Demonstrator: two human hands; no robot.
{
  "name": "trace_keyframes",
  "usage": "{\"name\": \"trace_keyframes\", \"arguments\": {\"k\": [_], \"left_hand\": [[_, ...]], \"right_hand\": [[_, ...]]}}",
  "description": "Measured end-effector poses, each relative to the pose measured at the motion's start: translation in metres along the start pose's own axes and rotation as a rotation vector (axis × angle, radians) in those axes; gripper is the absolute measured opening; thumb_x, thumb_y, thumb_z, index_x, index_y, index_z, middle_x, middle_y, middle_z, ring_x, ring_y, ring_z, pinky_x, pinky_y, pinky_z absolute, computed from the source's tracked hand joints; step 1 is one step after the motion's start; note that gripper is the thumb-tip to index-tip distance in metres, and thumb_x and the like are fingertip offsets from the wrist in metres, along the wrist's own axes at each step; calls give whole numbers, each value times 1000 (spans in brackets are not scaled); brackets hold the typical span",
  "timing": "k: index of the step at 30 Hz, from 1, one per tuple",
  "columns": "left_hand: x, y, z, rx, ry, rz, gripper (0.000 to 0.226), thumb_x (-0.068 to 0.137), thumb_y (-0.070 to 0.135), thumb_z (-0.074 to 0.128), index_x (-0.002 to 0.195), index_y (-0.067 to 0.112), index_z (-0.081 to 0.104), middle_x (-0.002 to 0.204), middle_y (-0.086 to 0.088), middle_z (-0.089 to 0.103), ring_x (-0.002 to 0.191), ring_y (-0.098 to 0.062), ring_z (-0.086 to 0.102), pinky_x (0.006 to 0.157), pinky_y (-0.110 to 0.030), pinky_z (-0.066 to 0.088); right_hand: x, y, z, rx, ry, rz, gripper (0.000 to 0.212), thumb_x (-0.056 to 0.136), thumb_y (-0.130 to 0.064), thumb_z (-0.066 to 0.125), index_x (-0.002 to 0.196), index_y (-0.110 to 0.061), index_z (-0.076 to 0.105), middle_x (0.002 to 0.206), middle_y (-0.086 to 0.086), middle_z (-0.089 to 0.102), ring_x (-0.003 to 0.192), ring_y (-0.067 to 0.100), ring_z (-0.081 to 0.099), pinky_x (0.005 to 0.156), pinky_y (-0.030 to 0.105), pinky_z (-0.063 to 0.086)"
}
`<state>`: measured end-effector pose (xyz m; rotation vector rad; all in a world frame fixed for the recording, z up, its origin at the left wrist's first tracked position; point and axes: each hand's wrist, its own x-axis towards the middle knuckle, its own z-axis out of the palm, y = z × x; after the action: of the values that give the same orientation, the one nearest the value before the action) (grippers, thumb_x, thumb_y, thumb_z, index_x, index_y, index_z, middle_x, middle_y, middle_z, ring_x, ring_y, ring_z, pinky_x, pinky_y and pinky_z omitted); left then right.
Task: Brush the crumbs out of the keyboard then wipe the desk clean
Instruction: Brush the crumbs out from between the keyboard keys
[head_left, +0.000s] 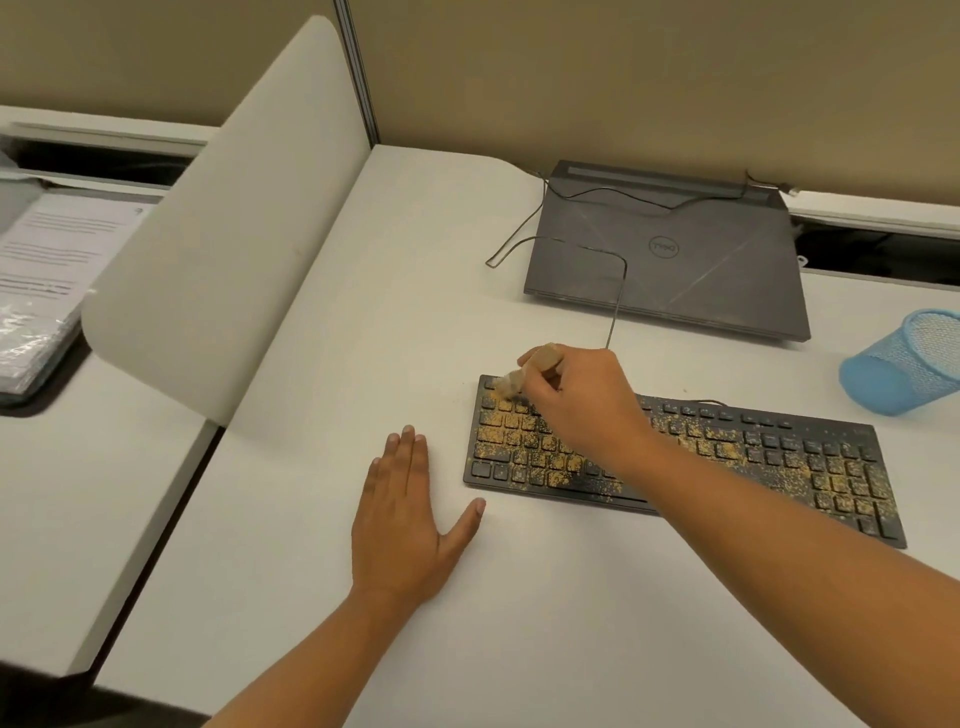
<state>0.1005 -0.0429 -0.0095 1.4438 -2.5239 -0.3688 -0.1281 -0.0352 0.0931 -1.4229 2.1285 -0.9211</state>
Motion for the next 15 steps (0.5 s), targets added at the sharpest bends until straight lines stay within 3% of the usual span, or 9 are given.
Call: {"name": "trace_keyframes", "arguments": {"k": [2, 4, 6, 8, 12, 15], "left_hand": [[-3, 0, 2, 22, -1, -51, 92, 90, 75, 22, 154, 9, 23, 162, -5, 18, 151, -16, 8, 122, -32, 6], [-4, 0, 3, 18, -2, -90, 91, 90, 74, 22, 155, 10, 21, 163, -4, 16, 151, -15, 6, 122, -31, 6], [-3, 1, 3, 6, 0, -101, 90, 90, 73, 24, 155, 10, 21, 163, -4, 16, 151, -15, 5, 122, -31, 6], [-3, 1, 3, 2, 3, -93, 90, 90, 72, 24, 155, 10, 22, 163, -4, 17, 151, -15, 6, 122, -31, 6], [-4, 1, 2, -3, 10, -88, 91, 90, 72, 24, 154, 8, 25, 162, -5, 18, 151, -16, 8, 122, -31, 6], [-4, 1, 2, -12, 5, -88, 92, 89, 74, 22, 154, 10, 25, 163, -4, 17, 151, -14, 6, 122, -31, 5]], "right_hand": [[0, -1, -1, -14, 83, -6, 23, 97, -26, 53, 86, -20, 72, 71, -23, 62, 64, -3, 61, 61, 19, 49], [1, 0, 1, -16, 57, 3, 23, 96, -25, 53, 80, -22, 69, 70, -26, 62, 66, -7, 61, 63, 17, 48], [2, -2, 7, -4, -4, 11, 23, 96, -26, 53, 79, -24, 68, 79, -22, 68, 71, -4, 63, 69, 22, 53], [5, -4, 8, 11, 38, 13, 23, 95, -27, 53, 78, -26, 68, 87, -13, 72, 75, 4, 65, 71, 28, 55], [5, -8, 8, 37, 68, 30, 24, 94, -22, 53, 74, -22, 66, 73, -21, 66, 66, -9, 62, 55, 10, 43], [6, -9, 14, 32, 23, 34, 25, 94, -23, 52, 76, -20, 70, 83, -18, 69, 70, 3, 64, 62, 25, 51]]}}
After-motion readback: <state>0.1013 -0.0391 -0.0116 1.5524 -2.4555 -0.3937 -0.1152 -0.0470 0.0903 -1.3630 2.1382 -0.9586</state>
